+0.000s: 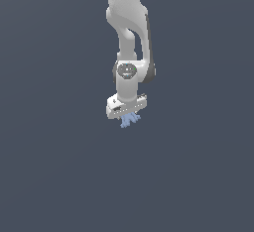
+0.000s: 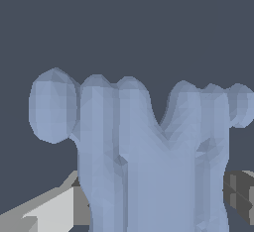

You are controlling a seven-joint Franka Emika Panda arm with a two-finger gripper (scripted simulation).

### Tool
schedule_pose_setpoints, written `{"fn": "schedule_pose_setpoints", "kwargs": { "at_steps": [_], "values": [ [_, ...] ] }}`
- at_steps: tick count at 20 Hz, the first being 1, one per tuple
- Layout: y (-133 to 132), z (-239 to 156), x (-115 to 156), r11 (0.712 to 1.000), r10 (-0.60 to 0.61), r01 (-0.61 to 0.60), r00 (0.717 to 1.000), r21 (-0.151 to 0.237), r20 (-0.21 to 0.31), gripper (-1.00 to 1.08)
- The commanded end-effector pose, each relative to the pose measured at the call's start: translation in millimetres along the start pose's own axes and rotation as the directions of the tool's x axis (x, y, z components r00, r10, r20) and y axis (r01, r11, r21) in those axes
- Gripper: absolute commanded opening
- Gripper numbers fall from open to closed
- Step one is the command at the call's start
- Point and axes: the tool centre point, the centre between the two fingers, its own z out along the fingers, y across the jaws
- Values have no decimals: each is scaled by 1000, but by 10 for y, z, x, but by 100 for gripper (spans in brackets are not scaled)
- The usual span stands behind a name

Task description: Pick up the object and move it to a goal position.

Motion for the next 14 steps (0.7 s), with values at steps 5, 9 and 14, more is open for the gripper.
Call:
{"fn": "schedule_pose_setpoints", "kwargs": {
  "at_steps": [5, 9, 14],
  "values": [
    [250, -462, -95, 1000, 0, 0, 1000, 0, -1, -100],
    [457, -846, -173, 1000, -1, 1, 1000, 1, -1, -100],
    [742, -1376, -275, 1000, -1, 1, 1000, 2, -2, -100]
  ]
}}
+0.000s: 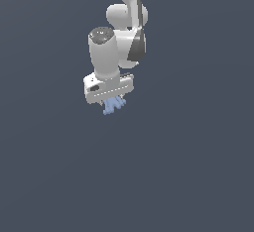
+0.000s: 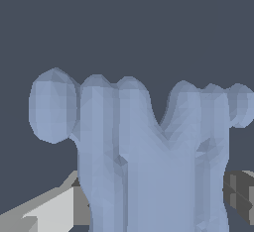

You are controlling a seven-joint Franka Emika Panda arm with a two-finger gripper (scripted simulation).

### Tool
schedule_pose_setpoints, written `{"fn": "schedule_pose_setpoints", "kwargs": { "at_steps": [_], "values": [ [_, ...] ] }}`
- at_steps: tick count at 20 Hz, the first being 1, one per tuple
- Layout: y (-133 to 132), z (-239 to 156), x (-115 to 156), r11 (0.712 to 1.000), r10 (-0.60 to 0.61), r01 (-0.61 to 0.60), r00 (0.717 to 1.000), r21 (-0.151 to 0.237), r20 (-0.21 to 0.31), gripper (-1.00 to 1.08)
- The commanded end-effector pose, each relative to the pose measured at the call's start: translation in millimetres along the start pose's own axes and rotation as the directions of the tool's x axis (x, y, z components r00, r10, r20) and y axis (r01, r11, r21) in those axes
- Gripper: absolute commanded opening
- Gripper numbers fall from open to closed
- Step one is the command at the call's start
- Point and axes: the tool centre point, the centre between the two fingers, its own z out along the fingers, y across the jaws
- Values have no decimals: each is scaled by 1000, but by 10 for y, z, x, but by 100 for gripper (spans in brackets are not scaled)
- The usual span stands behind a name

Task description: Pick up the object and move it to a goal position.

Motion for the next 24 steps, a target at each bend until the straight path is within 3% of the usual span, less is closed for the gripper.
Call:
{"fn": "schedule_pose_setpoints", "kwargs": {
  "at_steps": [1, 13, 24],
  "values": [
    [139, -266, -55, 1000, -1, 1, 1000, 1, 0, -100],
    [695, -1256, -221, 1000, -1, 1, 1000, 1, 0, -100],
    [870, -1538, -251, 1000, 0, 0, 1000, 0, 1, -100]
  ]
}}
